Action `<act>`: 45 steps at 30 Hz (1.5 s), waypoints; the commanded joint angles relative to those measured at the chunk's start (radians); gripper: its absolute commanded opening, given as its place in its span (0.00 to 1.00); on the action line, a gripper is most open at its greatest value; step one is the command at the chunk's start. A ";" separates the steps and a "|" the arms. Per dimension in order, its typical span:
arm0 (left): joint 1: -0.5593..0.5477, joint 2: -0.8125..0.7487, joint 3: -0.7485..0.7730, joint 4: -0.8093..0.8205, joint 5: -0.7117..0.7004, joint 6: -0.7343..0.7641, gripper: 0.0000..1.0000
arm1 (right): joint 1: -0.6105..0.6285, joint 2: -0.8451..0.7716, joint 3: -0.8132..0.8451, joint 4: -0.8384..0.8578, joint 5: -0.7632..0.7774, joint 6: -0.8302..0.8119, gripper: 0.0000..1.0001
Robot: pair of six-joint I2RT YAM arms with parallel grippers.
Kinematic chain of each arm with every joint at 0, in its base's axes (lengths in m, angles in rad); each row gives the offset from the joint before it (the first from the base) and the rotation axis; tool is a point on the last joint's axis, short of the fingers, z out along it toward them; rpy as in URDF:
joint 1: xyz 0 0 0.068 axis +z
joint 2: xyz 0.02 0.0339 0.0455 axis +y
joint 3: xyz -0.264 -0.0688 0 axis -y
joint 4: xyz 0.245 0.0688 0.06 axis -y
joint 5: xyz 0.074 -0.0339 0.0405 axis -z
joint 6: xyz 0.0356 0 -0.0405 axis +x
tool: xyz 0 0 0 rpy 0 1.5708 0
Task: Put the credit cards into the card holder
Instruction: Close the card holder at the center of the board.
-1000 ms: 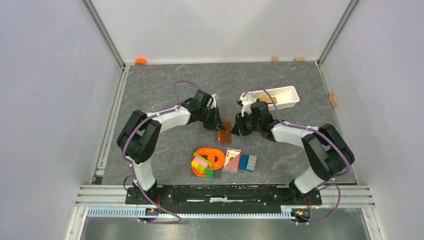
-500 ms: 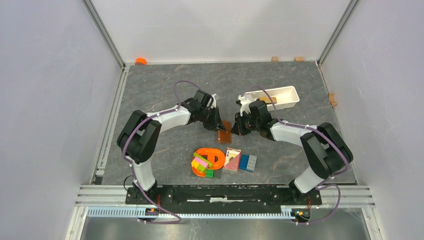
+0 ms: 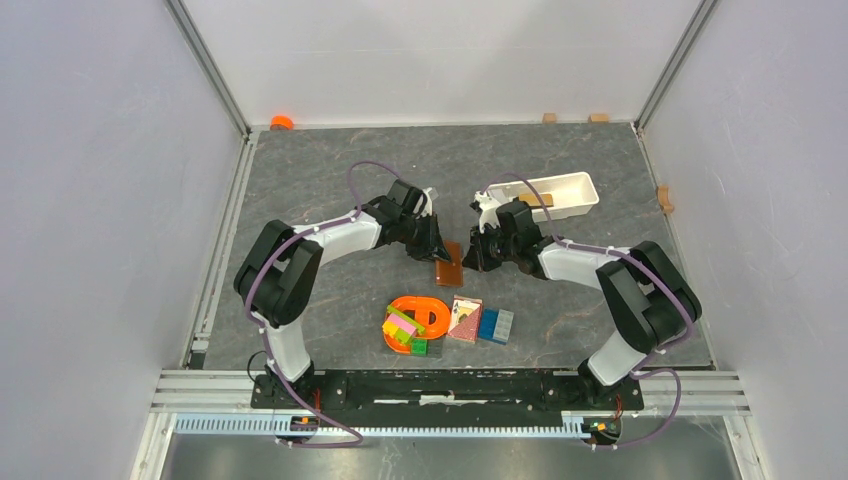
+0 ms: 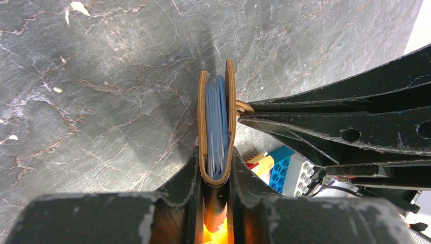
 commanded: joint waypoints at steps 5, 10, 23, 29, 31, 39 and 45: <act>0.002 0.005 0.038 -0.001 -0.004 0.040 0.02 | 0.004 0.006 0.037 0.025 -0.020 -0.036 0.00; 0.002 0.014 0.040 -0.014 -0.029 0.052 0.02 | 0.005 -0.021 -0.007 0.124 -0.108 -0.047 0.00; 0.002 0.028 0.053 -0.039 -0.063 0.076 0.02 | 0.004 -0.010 -0.028 0.200 -0.205 -0.044 0.00; 0.002 0.031 0.054 -0.039 -0.058 0.073 0.02 | 0.009 0.010 -0.010 0.175 -0.195 -0.053 0.00; 0.001 0.033 0.055 -0.038 -0.055 0.072 0.02 | 0.015 0.017 -0.002 0.172 -0.186 -0.055 0.00; 0.001 0.039 0.056 -0.036 -0.052 0.068 0.02 | 0.037 0.033 0.018 0.174 -0.161 -0.050 0.00; 0.001 0.044 0.056 -0.035 -0.046 0.065 0.02 | 0.047 0.032 0.023 0.184 -0.136 -0.045 0.00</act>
